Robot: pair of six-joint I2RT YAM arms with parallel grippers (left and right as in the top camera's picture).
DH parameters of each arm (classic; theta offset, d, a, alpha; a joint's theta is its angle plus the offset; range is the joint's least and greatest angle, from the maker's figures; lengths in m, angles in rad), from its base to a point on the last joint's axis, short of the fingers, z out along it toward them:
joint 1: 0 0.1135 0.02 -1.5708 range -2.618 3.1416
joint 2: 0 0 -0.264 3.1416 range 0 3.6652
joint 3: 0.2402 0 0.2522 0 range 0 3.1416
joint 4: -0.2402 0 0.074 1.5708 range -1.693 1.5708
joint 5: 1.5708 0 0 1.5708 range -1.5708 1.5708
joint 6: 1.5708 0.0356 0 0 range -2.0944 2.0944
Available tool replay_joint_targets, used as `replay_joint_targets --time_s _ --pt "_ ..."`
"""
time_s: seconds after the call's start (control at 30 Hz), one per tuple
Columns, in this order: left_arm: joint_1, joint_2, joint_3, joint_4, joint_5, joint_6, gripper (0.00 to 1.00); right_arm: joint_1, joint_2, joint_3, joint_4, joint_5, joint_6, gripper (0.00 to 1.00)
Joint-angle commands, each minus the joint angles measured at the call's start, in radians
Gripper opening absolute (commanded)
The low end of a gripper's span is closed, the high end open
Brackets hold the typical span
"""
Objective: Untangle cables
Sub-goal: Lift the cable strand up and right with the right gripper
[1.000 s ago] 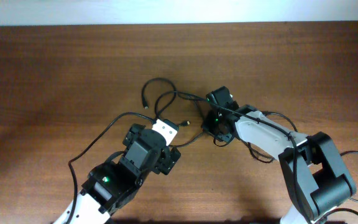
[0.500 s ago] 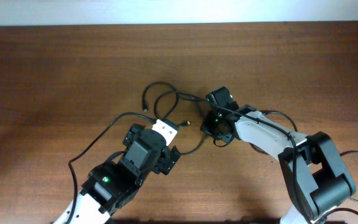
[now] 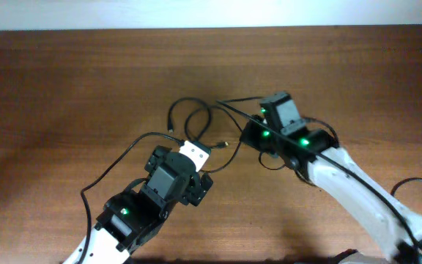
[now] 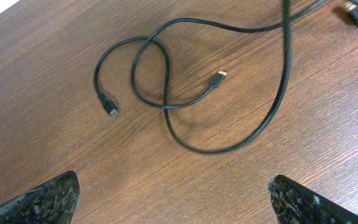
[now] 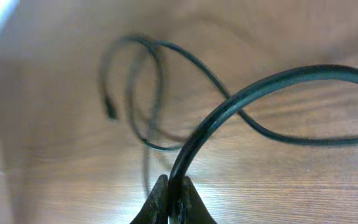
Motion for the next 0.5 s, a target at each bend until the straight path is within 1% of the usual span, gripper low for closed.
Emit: replay_joint_targets --time_s 0.0,0.13,0.2,0.23,0.3,0.47 --pt "0.003 -0.007 0.003 0.002 -0.01 -0.003 0.99 0.003 -0.12 0.052 0.006 0.089 -0.018 0.04" --pt "0.003 -0.007 0.003 0.001 -0.01 -0.003 0.99 0.003 -0.22 0.098 0.077 0.162 -0.048 0.04" --pt "0.003 -0.007 0.003 0.001 -0.01 -0.003 0.99 0.003 -0.24 0.114 0.161 0.174 -0.048 0.04" --pt "0.003 -0.007 0.003 0.001 -0.01 -0.003 0.99 0.003 -0.243 0.129 0.248 0.174 -0.048 0.04" --pt "0.003 -0.007 0.003 0.001 -0.01 -0.003 0.99 0.003 -0.243 0.141 0.3 0.174 -0.049 0.04" --pt "0.003 -0.007 0.003 0.001 -0.01 -0.003 0.99 -0.006 -0.243 0.209 0.311 0.17 -0.071 0.04"
